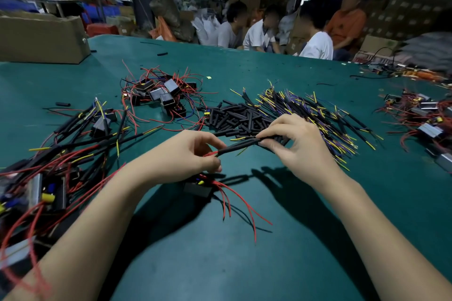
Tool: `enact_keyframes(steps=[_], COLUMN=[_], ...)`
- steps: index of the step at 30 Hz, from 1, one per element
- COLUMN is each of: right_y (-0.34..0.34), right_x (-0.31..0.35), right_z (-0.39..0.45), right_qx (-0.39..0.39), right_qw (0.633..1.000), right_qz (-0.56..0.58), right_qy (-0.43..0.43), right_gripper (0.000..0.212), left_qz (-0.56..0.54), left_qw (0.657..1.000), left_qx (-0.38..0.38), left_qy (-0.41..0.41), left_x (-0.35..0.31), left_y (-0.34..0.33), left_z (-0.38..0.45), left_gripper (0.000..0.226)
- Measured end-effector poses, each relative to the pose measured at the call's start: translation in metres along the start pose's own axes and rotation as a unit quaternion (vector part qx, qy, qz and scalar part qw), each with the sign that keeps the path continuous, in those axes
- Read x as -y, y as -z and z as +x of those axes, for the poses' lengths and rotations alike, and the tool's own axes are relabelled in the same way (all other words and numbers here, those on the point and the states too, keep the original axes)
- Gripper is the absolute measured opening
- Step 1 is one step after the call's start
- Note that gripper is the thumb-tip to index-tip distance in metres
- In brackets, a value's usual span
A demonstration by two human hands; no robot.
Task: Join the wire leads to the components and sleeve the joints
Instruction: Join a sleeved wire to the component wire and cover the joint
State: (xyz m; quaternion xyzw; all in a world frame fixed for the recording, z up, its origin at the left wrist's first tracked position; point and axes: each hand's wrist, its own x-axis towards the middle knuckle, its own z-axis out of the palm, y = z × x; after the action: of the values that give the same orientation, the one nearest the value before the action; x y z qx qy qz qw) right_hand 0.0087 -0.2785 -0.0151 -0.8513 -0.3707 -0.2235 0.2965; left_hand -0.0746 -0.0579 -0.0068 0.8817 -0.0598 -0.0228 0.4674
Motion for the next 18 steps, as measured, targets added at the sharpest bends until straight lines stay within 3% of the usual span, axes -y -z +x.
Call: enact_keyframes(steps=[5, 8, 10, 12, 14, 18], right_y=[-0.002, 0.001, 0.004, 0.007, 0.012, 0.026], right_x=[0.001, 0.001, 0.003, 0.006, 0.011, 0.031], right_z=[0.001, 0.008, 0.014, 0.02, 0.029, 0.052], right_qx=[-0.054, -0.105, -0.128, -0.141, -0.147, -0.153], right_qw=[0.998, 0.993, 0.989, 0.985, 0.984, 0.985], right_qz=[0.014, 0.033, 0.043, 0.049, 0.035, 0.028], right_qy=[-0.013, -0.042, -0.066, -0.086, -0.095, -0.073], right_gripper=[0.01, 0.011, 0.011, 0.012, 0.011, 0.012], left_qz=[0.035, 0.04, 0.019, -0.007, 0.005, 0.076], left_qw=[0.99, 0.952, 0.919, 0.909, 0.92, 0.943], left_qx=[-0.126, -0.268, -0.324, -0.306, -0.241, -0.109], left_qy=[-0.057, -0.143, -0.225, -0.284, -0.31, -0.306], left_x=[0.0, -0.005, -0.012, -0.018, -0.019, -0.013], left_y=[-0.006, -0.011, -0.016, -0.025, -0.04, -0.073], left_z=[0.005, 0.003, -0.001, -0.004, -0.005, -0.005], left_gripper=[0.022, 0.025, 0.011, 0.008, 0.015, 0.01])
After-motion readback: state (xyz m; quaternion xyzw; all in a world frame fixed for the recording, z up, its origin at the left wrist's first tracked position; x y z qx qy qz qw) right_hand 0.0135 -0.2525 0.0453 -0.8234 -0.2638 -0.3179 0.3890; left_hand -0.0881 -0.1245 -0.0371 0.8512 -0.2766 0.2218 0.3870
